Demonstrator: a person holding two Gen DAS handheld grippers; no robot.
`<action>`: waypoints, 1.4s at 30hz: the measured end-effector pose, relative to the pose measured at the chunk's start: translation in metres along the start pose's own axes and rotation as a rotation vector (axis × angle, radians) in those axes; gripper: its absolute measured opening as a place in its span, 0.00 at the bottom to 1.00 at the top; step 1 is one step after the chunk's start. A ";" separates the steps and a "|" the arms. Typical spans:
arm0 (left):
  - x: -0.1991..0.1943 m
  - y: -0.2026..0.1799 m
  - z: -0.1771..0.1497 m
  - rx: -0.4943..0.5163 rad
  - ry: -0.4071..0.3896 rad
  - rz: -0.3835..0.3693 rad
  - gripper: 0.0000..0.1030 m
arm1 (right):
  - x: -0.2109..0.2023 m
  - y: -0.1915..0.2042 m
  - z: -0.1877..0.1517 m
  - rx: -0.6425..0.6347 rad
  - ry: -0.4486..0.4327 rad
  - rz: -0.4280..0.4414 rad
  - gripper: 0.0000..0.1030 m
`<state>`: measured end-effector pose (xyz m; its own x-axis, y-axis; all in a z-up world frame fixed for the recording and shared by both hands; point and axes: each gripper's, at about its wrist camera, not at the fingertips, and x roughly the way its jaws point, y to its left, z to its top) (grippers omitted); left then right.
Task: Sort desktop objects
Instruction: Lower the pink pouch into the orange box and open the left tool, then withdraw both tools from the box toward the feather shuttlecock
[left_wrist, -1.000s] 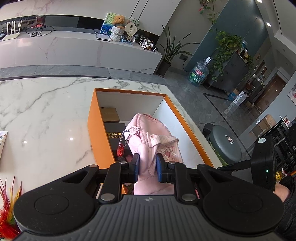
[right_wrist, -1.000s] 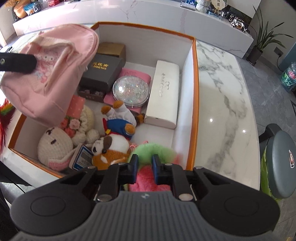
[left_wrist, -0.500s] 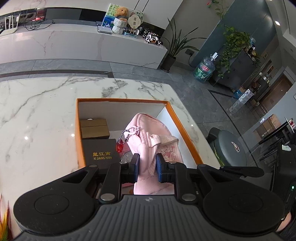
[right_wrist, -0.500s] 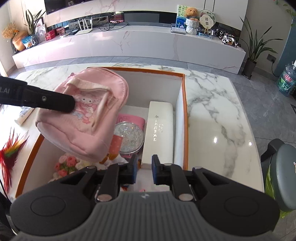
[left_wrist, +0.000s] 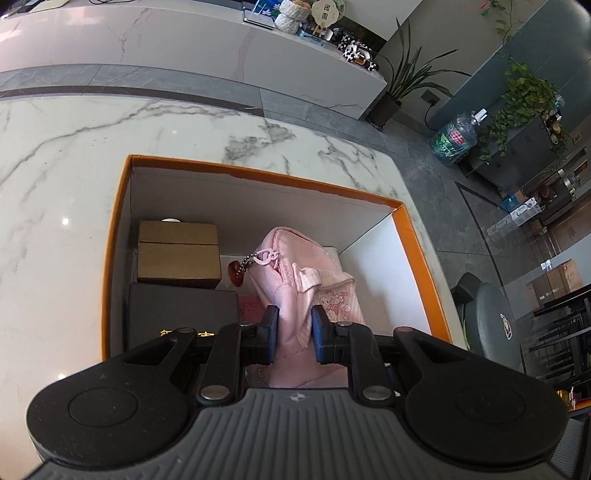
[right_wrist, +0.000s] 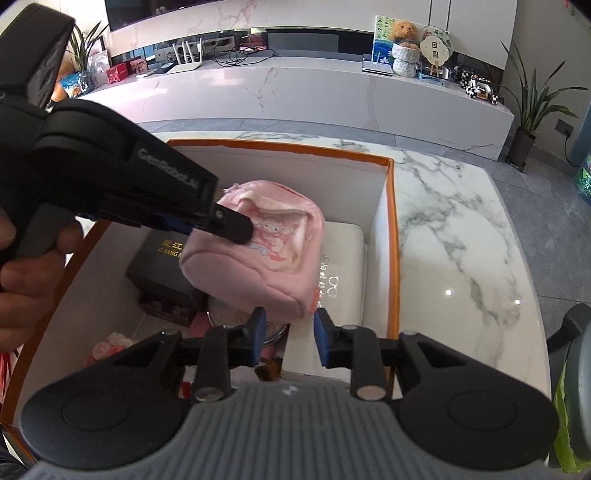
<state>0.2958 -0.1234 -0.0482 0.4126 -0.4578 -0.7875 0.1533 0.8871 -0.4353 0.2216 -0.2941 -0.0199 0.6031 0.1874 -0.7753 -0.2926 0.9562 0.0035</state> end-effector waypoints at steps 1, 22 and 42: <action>0.003 0.001 -0.001 0.000 0.005 0.007 0.21 | 0.001 0.002 0.001 -0.012 0.000 -0.008 0.33; -0.019 -0.004 0.002 0.103 -0.011 0.048 0.55 | 0.019 0.015 0.012 -0.112 0.001 -0.046 0.37; -0.119 -0.001 -0.037 0.163 -0.084 0.050 0.55 | -0.018 0.039 0.008 -0.046 -0.002 -0.047 0.38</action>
<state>0.2133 -0.0718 0.0293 0.4961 -0.4120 -0.7643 0.2712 0.9097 -0.3144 0.2052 -0.2582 -0.0011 0.6183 0.1432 -0.7727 -0.2982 0.9525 -0.0620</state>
